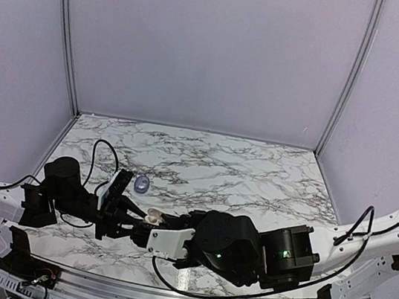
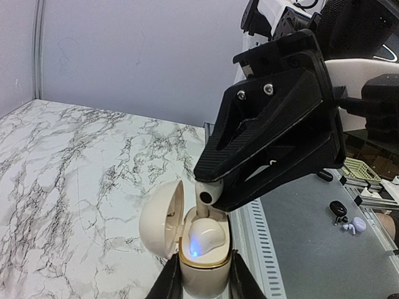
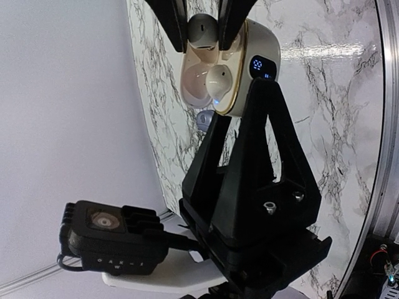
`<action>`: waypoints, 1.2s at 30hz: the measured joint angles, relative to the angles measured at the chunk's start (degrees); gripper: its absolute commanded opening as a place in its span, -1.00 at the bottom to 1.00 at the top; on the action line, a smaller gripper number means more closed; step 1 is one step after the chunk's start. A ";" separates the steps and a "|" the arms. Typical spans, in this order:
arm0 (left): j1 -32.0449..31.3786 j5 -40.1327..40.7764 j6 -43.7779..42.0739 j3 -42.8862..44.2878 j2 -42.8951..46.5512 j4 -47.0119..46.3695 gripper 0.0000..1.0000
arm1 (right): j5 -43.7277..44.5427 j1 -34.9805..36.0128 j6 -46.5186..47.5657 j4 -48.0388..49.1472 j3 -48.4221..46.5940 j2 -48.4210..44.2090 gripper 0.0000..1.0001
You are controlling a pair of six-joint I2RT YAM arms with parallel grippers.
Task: Insert the wireless bluetooth earbuds into the charging case
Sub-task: Insert the right earbud into the right side groove of the charging case, then close the charging case with the earbuds.
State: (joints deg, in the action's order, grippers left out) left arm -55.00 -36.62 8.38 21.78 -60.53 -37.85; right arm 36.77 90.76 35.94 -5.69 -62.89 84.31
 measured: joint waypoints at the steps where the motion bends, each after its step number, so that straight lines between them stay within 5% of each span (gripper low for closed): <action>1: -0.02 -0.02 0.00 0.00 0.00 0.00 -1.00 | 0.00 0.07 0.09 -0.11 -0.07 0.09 -0.64; 17: 0.00 1.44 -0.04 0.57 0.13 -0.46 -1.00 | 0.04 1.20 -0.17 -1.92 -1.16 0.66 -0.32; 27: 0.00 1.99 -0.70 0.57 0.13 -0.46 -1.00 | 0.07 1.27 -2.54 -0.48 -1.16 -0.59 0.54; 36: 0.00 2.14 -1.49 0.59 1.27 -0.48 -1.00 | -12.87 -4.39 -11.08 -0.44 0.13 -9.73 0.97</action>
State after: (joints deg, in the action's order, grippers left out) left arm -55.00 -34.48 6.90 22.37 -59.27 -38.33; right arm 23.90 86.37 24.86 -6.13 -62.76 74.59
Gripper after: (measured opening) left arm 0.224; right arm 0.970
